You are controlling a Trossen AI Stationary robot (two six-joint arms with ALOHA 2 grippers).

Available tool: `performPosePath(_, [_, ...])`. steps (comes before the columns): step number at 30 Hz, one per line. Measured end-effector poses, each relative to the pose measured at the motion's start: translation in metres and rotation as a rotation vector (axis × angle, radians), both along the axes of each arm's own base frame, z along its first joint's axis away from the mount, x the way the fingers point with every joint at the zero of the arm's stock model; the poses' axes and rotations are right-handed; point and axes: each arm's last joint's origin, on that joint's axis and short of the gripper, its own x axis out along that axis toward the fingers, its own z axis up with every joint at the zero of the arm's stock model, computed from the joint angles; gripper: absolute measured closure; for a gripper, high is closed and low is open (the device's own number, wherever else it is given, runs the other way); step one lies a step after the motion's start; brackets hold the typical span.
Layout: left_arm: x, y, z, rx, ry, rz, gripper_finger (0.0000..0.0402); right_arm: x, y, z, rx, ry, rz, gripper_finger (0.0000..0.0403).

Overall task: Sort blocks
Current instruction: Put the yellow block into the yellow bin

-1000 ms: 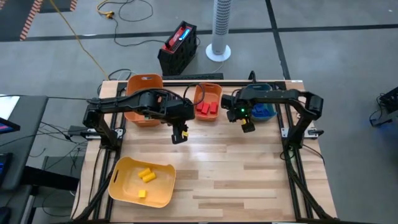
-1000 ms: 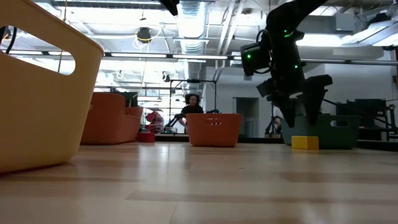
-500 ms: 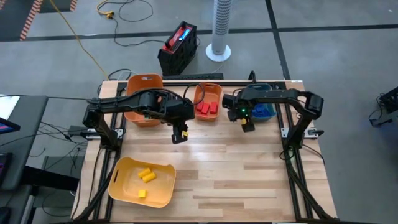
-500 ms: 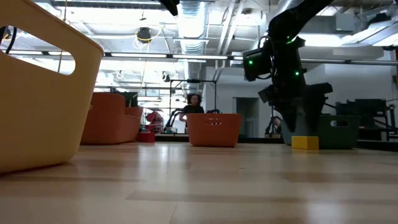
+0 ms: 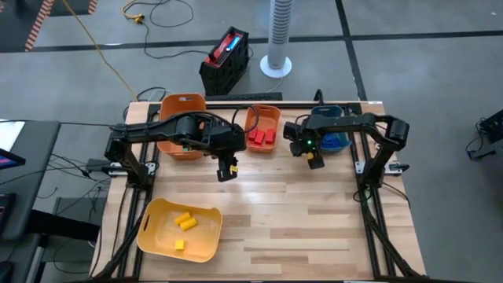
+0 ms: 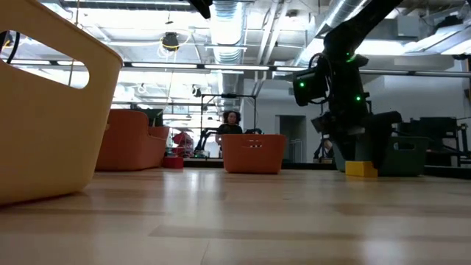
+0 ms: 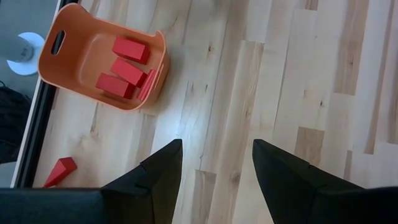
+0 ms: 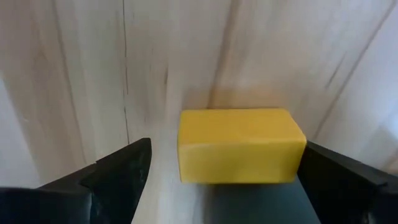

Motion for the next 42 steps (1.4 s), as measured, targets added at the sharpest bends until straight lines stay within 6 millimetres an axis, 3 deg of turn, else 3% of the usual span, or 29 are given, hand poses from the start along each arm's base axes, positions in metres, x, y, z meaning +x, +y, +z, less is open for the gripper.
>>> performPosePath(5, [0.000,0.000,0.000,0.000,0.001,0.001,0.0212,-0.003,0.001,-0.006,0.002,0.004,0.003,0.0029])
performPosePath(11, [0.000,0.000,0.000,0.000,0.001,0.001,0.0212,-0.003,0.003,-0.007,0.002,0.003,0.013,0.0103])
performPosePath(17, [0.000,0.000,0.000,0.011,0.006,-0.018,0.0212,0.010,0.014,0.003,-0.011,-0.022,0.047,0.0145])
performPosePath(23, [-0.013,-0.024,-0.005,0.193,0.136,-0.091,0.0214,0.035,0.023,0.052,0.073,-0.266,-0.068,0.0145])
performPosePath(28, [-0.030,-0.036,-0.014,0.343,0.121,-0.093,0.0221,0.040,0.025,0.107,0.207,-0.610,-0.266,0.0144])
performPosePath(35, [-0.053,-0.032,-0.025,0.319,-0.105,-0.061,0.0223,0.042,0.036,0.168,0.424,-1.047,-0.517,0.0144])
performPosePath(42, [-0.058,-0.029,-0.007,0.429,-0.332,-0.073,0.0222,0.061,0.062,0.196,0.609,-1.292,-0.566,0.0144])
